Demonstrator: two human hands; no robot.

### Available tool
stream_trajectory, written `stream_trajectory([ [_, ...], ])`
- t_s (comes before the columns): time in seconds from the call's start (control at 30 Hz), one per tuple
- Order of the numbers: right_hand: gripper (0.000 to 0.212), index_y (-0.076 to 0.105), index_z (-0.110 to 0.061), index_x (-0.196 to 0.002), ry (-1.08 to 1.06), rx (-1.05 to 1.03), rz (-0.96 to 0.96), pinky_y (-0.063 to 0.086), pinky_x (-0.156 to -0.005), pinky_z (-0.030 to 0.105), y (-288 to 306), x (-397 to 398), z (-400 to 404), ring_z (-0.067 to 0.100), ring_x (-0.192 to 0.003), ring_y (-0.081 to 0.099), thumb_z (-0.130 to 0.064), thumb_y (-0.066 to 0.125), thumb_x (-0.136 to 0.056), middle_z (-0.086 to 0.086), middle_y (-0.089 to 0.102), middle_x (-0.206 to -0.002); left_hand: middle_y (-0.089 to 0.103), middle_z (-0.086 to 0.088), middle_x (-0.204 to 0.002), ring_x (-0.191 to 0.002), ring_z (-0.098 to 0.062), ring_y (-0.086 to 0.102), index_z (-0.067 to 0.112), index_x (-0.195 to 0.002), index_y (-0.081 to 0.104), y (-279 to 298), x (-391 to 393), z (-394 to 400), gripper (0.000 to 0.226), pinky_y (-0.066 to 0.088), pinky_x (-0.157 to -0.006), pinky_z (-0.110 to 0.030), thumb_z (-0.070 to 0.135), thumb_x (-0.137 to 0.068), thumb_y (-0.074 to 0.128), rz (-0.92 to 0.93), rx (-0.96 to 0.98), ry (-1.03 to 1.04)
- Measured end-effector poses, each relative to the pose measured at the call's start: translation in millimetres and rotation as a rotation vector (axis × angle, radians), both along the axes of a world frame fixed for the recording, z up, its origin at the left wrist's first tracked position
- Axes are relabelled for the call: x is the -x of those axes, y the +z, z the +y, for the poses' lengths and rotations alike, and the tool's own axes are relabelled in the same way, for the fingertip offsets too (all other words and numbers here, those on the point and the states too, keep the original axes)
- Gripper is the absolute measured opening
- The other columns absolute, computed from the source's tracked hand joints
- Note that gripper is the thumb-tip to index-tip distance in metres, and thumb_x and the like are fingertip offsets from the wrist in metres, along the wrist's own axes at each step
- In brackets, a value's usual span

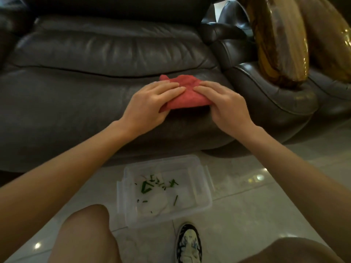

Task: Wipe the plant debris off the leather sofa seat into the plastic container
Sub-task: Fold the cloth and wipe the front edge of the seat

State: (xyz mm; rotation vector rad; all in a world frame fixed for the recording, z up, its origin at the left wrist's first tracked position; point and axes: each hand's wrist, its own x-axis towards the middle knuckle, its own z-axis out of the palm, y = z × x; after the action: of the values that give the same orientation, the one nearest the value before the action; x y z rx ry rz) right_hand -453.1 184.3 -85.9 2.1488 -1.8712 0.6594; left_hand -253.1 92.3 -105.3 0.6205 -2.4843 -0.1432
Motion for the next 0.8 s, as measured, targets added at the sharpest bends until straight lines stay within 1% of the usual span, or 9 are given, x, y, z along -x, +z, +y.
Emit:
stream_trajectory([
  [0.1,0.047,0.062,-0.01,-0.118,-0.006,-0.094,-0.033,0.049,-0.097,0.042,-31,-5,14,0.035,-0.116,0.057,0.007,0.049,-0.077,0.014,0.063,-0.125,0.054,-0.013,-0.136,-0.131,-0.034,0.043,0.014,-0.129,0.054,-24,-2,6,0.051,0.029,-0.111,-0.048,0.005,-0.079,0.06,-0.112,-0.067,-0.039],
  [0.23,0.041,0.065,-0.014,-0.114,0.0,-0.063,0.041,0.052,-0.093,0.041,-73,-11,53,0.036,-0.117,0.058,0.001,0.052,-0.078,0.011,0.065,-0.122,0.055,-0.013,-0.134,-0.131,-0.035,0.042,0.012,-0.123,0.059,-73,-18,39,0.04,0.03,-0.111,-0.05,0.012,-0.085,0.052,-0.077,0.139,-0.096],
  [0.33,0.034,0.065,-0.018,-0.111,0.083,-0.097,0.121,0.057,-0.082,0.036,-90,-11,73,0.031,-0.108,0.063,-0.008,0.055,-0.08,0.006,0.068,-0.116,0.06,-0.013,-0.129,-0.126,-0.034,0.048,0.01,-0.119,0.063,-102,-26,62,0.035,0.033,-0.109,-0.05,0.014,-0.086,0.052,-0.044,0.166,-0.168],
  [0.4,0.037,0.062,-0.019,-0.114,0.147,-0.266,0.148,0.06,-0.069,0.037,-105,-11,84,0.029,-0.099,0.065,-0.008,0.06,-0.079,0.004,0.068,-0.115,0.064,-0.013,-0.123,-0.119,-0.031,0.056,0.01,-0.116,0.065,-119,-30,72,0.036,0.042,-0.104,-0.05,0.014,-0.081,0.057,-0.091,0.117,-0.225],
  [0.5,0.041,0.047,-0.026,-0.127,0.169,-0.597,0.223,0.058,-0.069,0.041,-127,-13,92,0.026,-0.101,0.064,-0.015,0.055,-0.088,0.001,0.062,-0.124,0.067,-0.009,-0.119,-0.108,-0.025,0.064,0.015,-0.119,0.061,-142,-37,80,0.046,0.055,-0.089,-0.044,0.016,-0.074,0.071,-0.234,-0.129,-0.261],
  [0.6,0.04,0.041,-0.03,-0.129,0.136,-0.688,0.235,0.056,-0.069,0.041,-144,-15,88,0.025,-0.097,0.063,-0.016,0.049,-0.092,-0.001,0.061,-0.119,0.066,-0.003,-0.12,-0.107,-0.02,0.063,0.023,-0.124,0.056,-159,-40,79,0.043,0.054,-0.088,-0.035,0.022,-0.081,0.059,-0.317,-0.447,-0.216],
  [0.63,0.037,0.044,-0.029,-0.126,0.117,-0.722,0.192,0.055,-0.067,0.04,-149,-15,84,0.026,-0.093,0.064,-0.017,0.049,-0.092,0.001,0.063,-0.113,0.066,-0.002,-0.118,-0.105,-0.017,0.062,0.026,-0.124,0.054,-165,-40,77,0.041,0.054,-0.087,-0.033,0.021,-0.083,0.057,-0.343,-0.559,-0.198],
  [0.7,0.026,0.05,-0.026,-0.116,0.038,-0.823,0.005,0.052,-0.066,0.038,-158,-15,77,0.026,-0.085,0.064,-0.022,0.051,-0.091,0.004,0.065,-0.103,0.066,0.002,-0.102,-0.086,-0.01,0.063,0.034,-0.114,0.052,-175,-39,72,0.038,0.052,-0.07,-0.022,0.017,-0.081,0.058,-0.353,-0.774,-0.129],
  [0.8,0.025,0.054,-0.018,-0.11,-0.128,-0.924,-0.331,0.049,-0.073,0.032,-172,-9,62,0.023,-0.09,0.062,-0.015,0.059,-0.086,0.007,0.065,-0.105,0.061,0.005,-0.081,-0.065,-0.004,0.059,0.037,-0.095,0.045,-190,-38,65,0.034,0.046,-0.049,-0.011,0.011,-0.078,0.06,-0.183,-1.099,0.105],
])
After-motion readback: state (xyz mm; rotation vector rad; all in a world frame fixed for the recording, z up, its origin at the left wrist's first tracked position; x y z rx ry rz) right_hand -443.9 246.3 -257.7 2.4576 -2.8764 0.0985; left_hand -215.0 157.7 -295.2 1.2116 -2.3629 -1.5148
